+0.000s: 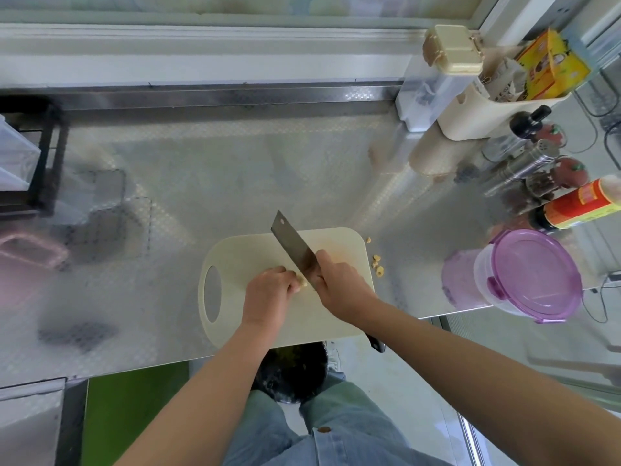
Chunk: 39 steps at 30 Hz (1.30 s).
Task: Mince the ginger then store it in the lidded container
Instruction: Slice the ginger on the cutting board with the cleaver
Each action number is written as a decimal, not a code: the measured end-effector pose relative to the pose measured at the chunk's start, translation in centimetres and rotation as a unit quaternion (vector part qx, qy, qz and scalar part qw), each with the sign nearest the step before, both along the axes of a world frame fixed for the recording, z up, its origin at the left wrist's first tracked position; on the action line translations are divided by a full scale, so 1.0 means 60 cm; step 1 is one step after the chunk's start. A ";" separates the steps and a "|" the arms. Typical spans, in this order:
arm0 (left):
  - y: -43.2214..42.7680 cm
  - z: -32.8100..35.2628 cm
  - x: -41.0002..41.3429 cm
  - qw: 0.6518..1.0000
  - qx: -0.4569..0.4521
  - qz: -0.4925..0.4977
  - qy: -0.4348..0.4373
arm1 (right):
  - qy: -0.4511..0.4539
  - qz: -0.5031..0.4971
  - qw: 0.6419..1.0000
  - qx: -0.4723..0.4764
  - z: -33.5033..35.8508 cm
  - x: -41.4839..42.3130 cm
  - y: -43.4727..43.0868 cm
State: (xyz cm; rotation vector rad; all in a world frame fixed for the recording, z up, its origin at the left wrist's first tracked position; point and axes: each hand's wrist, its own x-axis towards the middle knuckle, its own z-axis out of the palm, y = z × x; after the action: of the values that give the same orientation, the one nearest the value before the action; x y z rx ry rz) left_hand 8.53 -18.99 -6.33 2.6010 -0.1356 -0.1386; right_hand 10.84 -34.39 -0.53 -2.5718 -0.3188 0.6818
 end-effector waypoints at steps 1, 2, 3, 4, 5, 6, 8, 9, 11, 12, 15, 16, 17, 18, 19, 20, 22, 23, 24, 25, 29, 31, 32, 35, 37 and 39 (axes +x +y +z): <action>0.000 -0.002 -0.001 1.000 0.000 0.003 0.005 | 0.002 0.005 1.000 -0.006 0.003 -0.002 -0.002; 0.000 -0.003 -0.001 1.000 -0.001 0.006 0.008 | 0.004 0.008 1.000 -0.013 0.007 -0.003 -0.003; 0.000 -0.004 -0.001 1.000 0.000 0.009 0.011 | 0.008 0.011 1.000 -0.019 0.009 -0.005 -0.003; 0.000 -0.005 0.000 1.000 0.000 0.010 0.012 | 0.012 0.013 1.000 -0.025 0.011 -0.007 -0.003; 0.000 -0.005 0.000 1.000 0.000 0.009 0.013 | 0.015 0.015 0.999 -0.030 0.011 -0.008 -0.003; 0.000 -0.005 0.001 1.000 0.000 0.007 0.013 | 0.017 0.014 0.999 -0.033 0.011 -0.009 -0.001; 0.001 -0.003 0.001 1.000 0.004 0.001 0.015 | 0.021 0.010 0.999 -0.037 0.009 -0.010 0.001; 0.001 -0.002 0.001 1.000 0.005 -0.002 0.014 | 0.024 0.010 0.999 -0.039 0.009 -0.010 0.002; 0.001 0.001 0.001 1.000 0.006 -0.008 0.007 | 0.029 0.006 0.999 -0.043 0.010 -0.013 0.004; 0.000 0.001 0.000 1.000 0.006 -0.010 0.003 | 0.030 0.003 0.999 -0.045 0.011 -0.014 0.006; -0.003 0.003 0.001 1.000 0.009 -0.013 -0.007 | 0.024 0.003 0.998 -0.056 0.008 -0.014 0.015; -0.003 0.003 0.001 1.000 0.013 -0.015 -0.007 | 0.022 0.002 0.998 -0.059 0.005 -0.014 0.018; -0.004 0.004 0.000 1.000 0.017 -0.018 -0.007 | 0.021 0.001 0.998 -0.061 0.002 -0.013 0.021; -0.004 0.004 0.000 1.000 0.018 -0.021 -0.008 | 0.020 -0.002 0.998 -0.060 -0.002 -0.013 0.023; -0.003 0.003 0.001 1.000 0.016 -0.023 -0.011 | 0.019 -0.005 0.998 -0.059 -0.006 -0.013 0.025; -0.003 0.004 0.001 1.000 0.010 -0.026 -0.013 | 0.019 -0.008 0.998 -0.057 -0.010 -0.014 0.026; -0.002 0.006 0.002 0.999 -0.002 -0.030 -0.020 | 0.018 -0.008 0.998 -0.060 -0.017 -0.015 0.028; -0.001 0.007 0.003 0.999 -0.006 -0.031 -0.023 | 0.017 -0.007 0.998 -0.060 -0.022 -0.017 0.030; -0.001 0.009 0.003 0.999 -0.008 -0.034 -0.027 | 0.016 -0.009 0.998 -0.059 -0.026 -0.018 0.031; -0.001 0.010 0.004 0.999 -0.008 -0.037 -0.030 | 0.015 -0.009 0.998 -0.060 -0.030 -0.020 0.033; 0.002 0.005 0.003 0.999 -0.004 -0.038 -0.034 | 0.007 -0.002 0.997 -0.072 -0.036 -0.024 0.031; 0.003 0.002 0.001 0.999 -0.006 -0.035 -0.034 | 0.008 -0.010 0.997 -0.069 -0.035 -0.022 0.026; 0.004 0.002 0.000 0.999 -0.007 -0.035 -0.036 | 0.013 -0.023 0.998 -0.065 -0.034 -0.019 0.024; 0.003 0.005 -0.001 0.999 -0.008 -0.035 -0.036 | 0.026 -0.075 0.996 -0.033 -0.031 -0.008 0.023; 0.004 0.005 -0.001 0.999 -0.005 -0.037 -0.032 | 0.022 -0.079 0.996 -0.017 -0.023 0.001 0.019; 0.005 0.002 -0.001 0.999 -0.008 -0.037 -0.026 | 0.021 -0.070 0.997 0.004 -0.008 0.007 0.013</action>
State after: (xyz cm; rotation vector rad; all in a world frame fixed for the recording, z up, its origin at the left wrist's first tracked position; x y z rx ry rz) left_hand 8.47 -18.71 -6.20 2.5853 -0.2504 -0.0945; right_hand 11.26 -33.60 -1.00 -2.5402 -0.1260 0.6792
